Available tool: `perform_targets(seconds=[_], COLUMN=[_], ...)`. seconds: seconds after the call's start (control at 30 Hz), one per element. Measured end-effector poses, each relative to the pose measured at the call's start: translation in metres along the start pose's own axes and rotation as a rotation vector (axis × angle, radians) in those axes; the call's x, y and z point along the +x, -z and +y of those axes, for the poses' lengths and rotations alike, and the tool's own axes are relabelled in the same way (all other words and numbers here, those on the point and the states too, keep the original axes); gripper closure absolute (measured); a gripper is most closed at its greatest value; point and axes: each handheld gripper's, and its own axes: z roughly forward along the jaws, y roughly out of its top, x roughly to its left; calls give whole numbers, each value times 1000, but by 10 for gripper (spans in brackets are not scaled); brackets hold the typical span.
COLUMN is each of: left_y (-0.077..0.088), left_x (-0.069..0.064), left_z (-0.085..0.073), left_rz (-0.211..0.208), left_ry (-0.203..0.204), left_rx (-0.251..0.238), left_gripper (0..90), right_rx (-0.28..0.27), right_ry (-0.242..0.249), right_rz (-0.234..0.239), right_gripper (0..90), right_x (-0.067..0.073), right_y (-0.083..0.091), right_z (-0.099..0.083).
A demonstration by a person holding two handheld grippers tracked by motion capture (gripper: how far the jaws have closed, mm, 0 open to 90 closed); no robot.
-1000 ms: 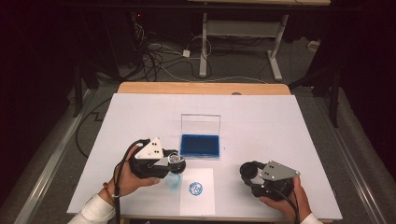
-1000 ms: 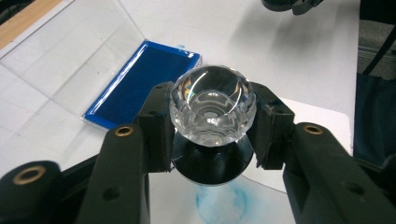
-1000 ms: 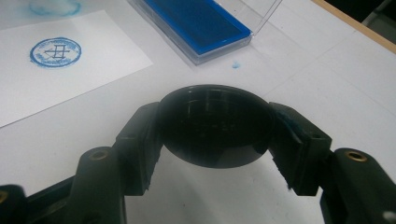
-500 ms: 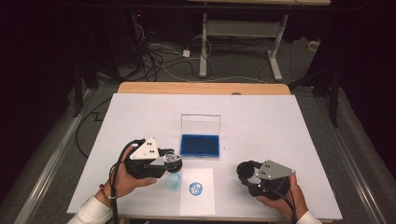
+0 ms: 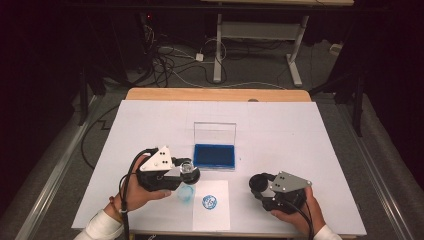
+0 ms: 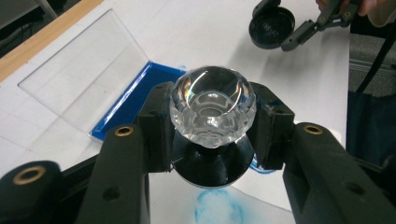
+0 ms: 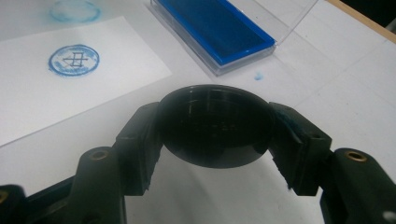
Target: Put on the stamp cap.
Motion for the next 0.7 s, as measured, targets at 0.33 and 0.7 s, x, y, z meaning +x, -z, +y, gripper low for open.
perform_targets(seconds=[0.33,0.7], left_y=[-5,-13], left_x=[-7,-14], left_z=[18,38], left_rz=[-34,-77], left_ry=[-22,-38], left_rx=[-45,-93], left_gripper=[544,544], right_rx=[-37,-114], right_ry=[-17,-21], right_rz=[43,113], right_gripper=[386,386], right_x=[4,15], right_y=[-8,-22], right_z=[15,48])
